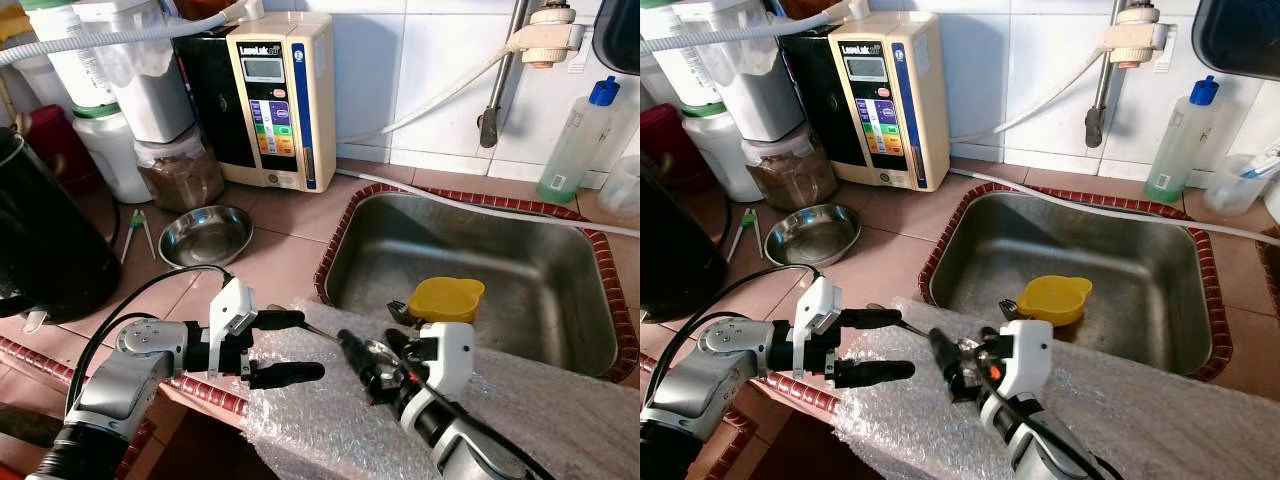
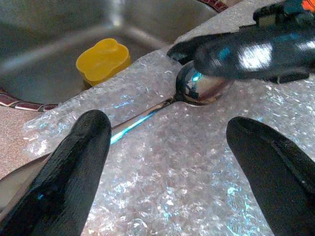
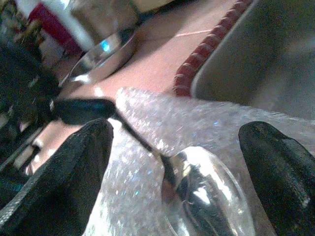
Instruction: Kitchen organization
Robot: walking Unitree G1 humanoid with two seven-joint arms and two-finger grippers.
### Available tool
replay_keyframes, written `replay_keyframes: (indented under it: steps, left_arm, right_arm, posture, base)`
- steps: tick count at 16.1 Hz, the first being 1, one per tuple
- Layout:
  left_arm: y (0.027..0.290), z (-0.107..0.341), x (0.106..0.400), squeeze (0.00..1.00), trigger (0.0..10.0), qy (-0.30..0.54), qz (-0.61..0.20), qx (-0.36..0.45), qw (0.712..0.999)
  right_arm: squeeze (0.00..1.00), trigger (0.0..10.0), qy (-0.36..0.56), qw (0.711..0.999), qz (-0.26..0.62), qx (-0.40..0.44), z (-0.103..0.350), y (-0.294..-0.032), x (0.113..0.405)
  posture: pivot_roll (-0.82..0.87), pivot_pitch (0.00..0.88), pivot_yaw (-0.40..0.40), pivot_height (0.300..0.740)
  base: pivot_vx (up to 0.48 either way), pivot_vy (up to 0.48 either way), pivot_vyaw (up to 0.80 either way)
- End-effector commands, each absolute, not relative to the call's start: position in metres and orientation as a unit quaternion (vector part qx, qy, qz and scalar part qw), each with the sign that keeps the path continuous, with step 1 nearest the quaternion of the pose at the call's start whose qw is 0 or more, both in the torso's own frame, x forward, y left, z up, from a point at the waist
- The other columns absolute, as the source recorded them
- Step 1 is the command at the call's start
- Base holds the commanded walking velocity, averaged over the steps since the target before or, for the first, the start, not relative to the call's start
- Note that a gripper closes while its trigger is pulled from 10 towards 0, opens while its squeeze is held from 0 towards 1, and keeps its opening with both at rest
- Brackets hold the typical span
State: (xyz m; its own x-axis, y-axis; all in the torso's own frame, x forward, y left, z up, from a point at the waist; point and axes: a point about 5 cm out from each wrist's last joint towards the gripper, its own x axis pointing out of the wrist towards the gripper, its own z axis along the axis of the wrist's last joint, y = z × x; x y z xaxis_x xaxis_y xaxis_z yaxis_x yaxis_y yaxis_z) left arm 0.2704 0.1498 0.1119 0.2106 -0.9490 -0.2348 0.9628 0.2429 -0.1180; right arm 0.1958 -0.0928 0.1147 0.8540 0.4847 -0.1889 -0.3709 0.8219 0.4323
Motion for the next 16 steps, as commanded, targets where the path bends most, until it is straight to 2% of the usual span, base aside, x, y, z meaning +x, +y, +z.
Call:
replay_keyframes:
  steps: [1, 5, 10, 14, 16]
  left_arm:
    - [0.152, 0.115, 0.270, 0.00, 10.0, 0.125, -0.611, 0.031, 0.781]
    - [0.152, 0.115, 0.270, 0.00, 10.0, 0.126, -0.610, 0.029, 0.782]
    - [0.150, 0.116, 0.271, 0.00, 10.0, 0.125, -0.609, 0.027, 0.783]
    - [0.151, 0.116, 0.271, 0.00, 10.0, 0.127, -0.609, 0.029, 0.783]
    - [0.151, 0.116, 0.270, 0.00, 10.0, 0.128, -0.609, 0.029, 0.783]
  right_arm:
    - [1.00, 10.0, 0.136, 0.938, 0.260, 0.185, 0.120, -0.084, 0.192]
    - [1.00, 10.0, 0.128, 0.941, 0.286, 0.125, 0.122, -0.090, 0.176]
    - [1.00, 10.0, 0.074, 0.953, 0.283, 0.077, 0.133, -0.097, 0.176]
    - [0.99, 10.0, 0.035, 0.954, 0.283, 0.088, 0.144, -0.094, 0.179]
    - [0.80, 10.0, 0.050, 0.952, 0.287, 0.093, 0.140, -0.094, 0.179]
  posture:
    - [-0.06, 0.017, 0.101, 0.740]
    - [-0.07, 0.018, 0.100, 0.740]
    - [-0.08, 0.023, 0.106, 0.740]
    - [-0.07, 0.027, 0.105, 0.740]
    - [-0.07, 0.024, 0.104, 0.740]
  base:
    - [0.000, 0.000, 0.00]
    - [0.000, 0.000, 0.00]
    - [0.000, 0.000, 0.00]
    - [0.000, 0.000, 0.00]
    - [0.000, 0.000, 0.00]
